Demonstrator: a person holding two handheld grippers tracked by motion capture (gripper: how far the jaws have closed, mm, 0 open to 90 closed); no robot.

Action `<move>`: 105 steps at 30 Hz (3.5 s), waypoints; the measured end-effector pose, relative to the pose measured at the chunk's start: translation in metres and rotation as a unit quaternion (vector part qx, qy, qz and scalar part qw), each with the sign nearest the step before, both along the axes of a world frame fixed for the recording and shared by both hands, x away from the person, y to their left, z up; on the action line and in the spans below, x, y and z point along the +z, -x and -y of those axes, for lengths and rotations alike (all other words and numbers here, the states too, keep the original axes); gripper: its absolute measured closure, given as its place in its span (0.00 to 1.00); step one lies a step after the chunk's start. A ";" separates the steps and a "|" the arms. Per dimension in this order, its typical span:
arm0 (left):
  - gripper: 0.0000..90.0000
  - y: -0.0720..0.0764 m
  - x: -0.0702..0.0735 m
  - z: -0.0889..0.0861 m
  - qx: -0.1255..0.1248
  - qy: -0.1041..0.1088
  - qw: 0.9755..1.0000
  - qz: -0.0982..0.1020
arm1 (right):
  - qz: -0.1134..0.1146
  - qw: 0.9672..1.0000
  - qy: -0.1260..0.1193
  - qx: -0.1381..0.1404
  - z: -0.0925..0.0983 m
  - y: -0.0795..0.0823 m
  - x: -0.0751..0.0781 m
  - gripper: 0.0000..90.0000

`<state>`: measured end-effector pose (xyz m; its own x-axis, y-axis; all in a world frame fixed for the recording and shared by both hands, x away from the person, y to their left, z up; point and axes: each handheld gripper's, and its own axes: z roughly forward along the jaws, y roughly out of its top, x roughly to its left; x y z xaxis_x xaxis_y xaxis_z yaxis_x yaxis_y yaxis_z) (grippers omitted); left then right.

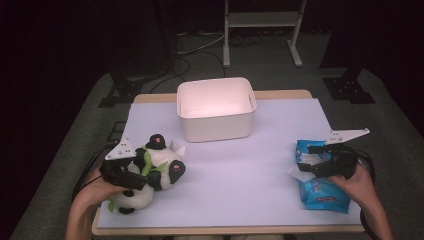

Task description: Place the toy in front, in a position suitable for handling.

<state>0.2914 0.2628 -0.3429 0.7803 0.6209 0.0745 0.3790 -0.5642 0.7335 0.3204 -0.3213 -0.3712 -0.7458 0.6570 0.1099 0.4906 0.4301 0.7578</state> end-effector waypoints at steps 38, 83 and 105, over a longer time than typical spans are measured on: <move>0.81 -0.006 -0.005 -0.017 0.008 0.024 0.999 -0.032 | -0.001 1.000 0.002 0.003 0.001 0.000 0.000 0.20; 0.82 -0.036 0.037 0.130 -0.171 0.017 0.985 -0.024 | -0.004 1.000 -0.009 -0.005 0.014 0.000 0.002 0.20; 0.82 -0.061 0.016 0.202 -0.211 0.012 0.976 -0.052 | -0.007 1.000 -0.013 0.001 0.018 0.001 0.001 0.20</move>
<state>0.3523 0.0608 -0.3269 0.9697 0.2424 -0.0291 0.1888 -0.6688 0.7191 0.3190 -0.3397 -0.3700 -0.7454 0.6522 0.1382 0.5007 0.4108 0.7619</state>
